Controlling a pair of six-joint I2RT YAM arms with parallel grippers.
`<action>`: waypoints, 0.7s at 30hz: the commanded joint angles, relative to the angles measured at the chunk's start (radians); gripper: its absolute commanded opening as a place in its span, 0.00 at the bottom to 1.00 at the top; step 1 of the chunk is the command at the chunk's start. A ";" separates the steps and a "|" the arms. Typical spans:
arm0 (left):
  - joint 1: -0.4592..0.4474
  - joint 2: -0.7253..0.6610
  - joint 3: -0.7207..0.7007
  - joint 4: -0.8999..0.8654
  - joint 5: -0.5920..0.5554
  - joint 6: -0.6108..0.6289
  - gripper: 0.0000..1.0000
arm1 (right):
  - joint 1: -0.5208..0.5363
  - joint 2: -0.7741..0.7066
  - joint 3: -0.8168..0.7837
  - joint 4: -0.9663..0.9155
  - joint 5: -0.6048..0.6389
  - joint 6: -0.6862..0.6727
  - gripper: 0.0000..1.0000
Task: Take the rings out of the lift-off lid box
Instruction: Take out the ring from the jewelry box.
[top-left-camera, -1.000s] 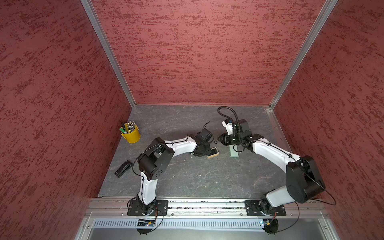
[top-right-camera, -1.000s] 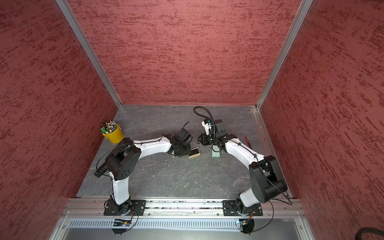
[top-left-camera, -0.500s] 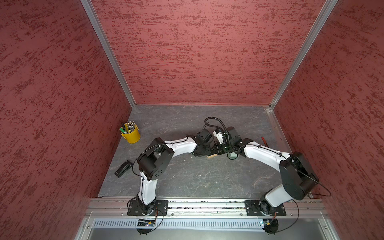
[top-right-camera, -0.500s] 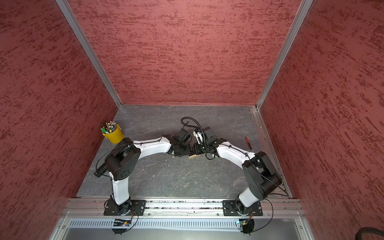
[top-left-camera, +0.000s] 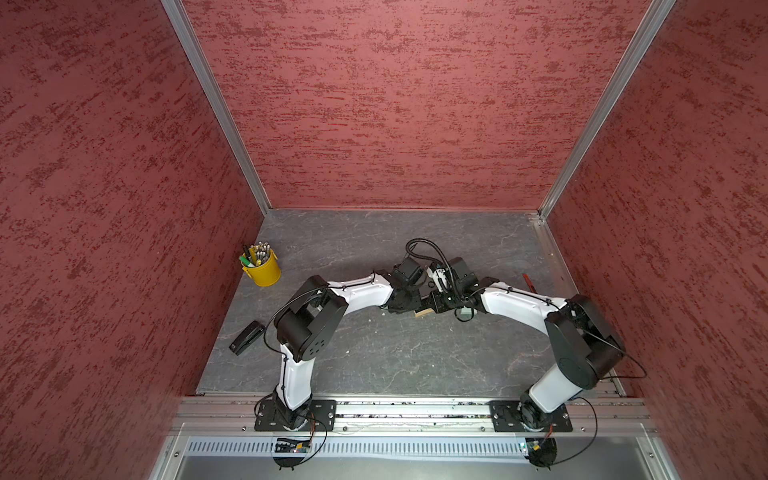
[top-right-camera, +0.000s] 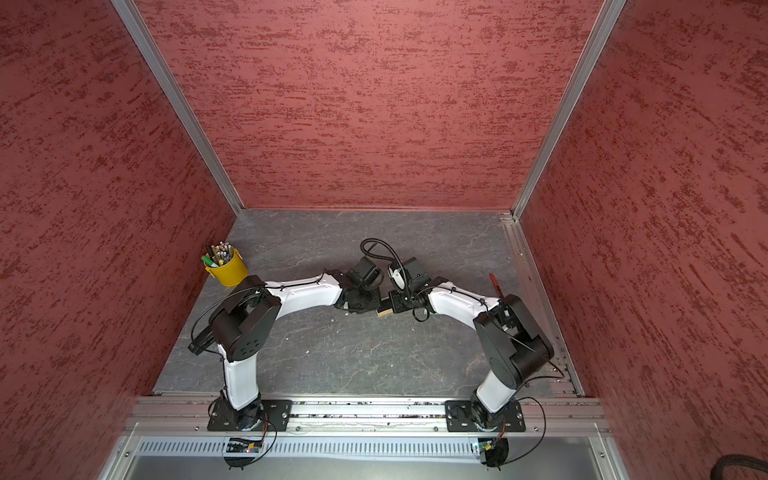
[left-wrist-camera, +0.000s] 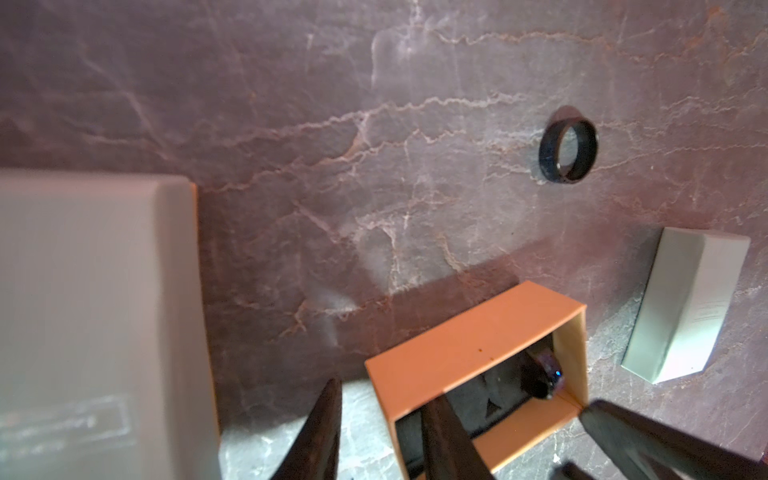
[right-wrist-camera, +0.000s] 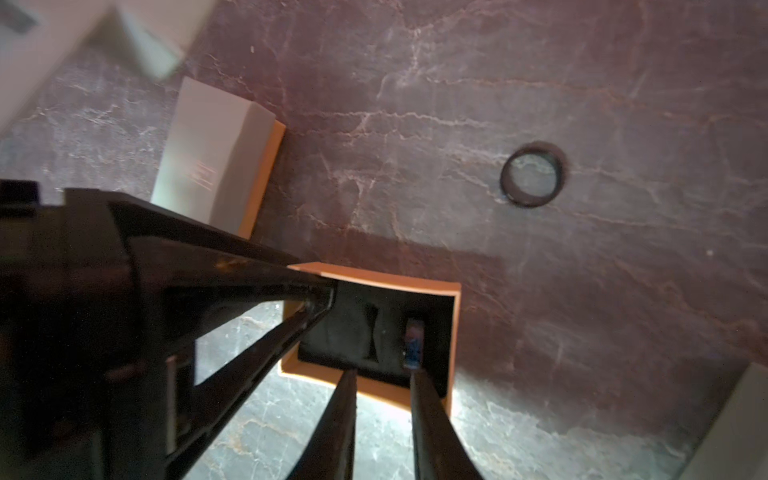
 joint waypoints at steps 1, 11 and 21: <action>0.004 -0.025 -0.014 -0.001 -0.010 0.013 0.34 | 0.005 0.026 0.039 -0.007 0.037 -0.020 0.26; 0.006 -0.026 -0.022 0.001 -0.005 0.013 0.34 | 0.004 0.075 0.088 -0.032 0.085 -0.051 0.27; 0.011 -0.024 -0.023 0.003 -0.002 0.014 0.34 | 0.005 0.097 0.099 -0.028 0.057 -0.056 0.28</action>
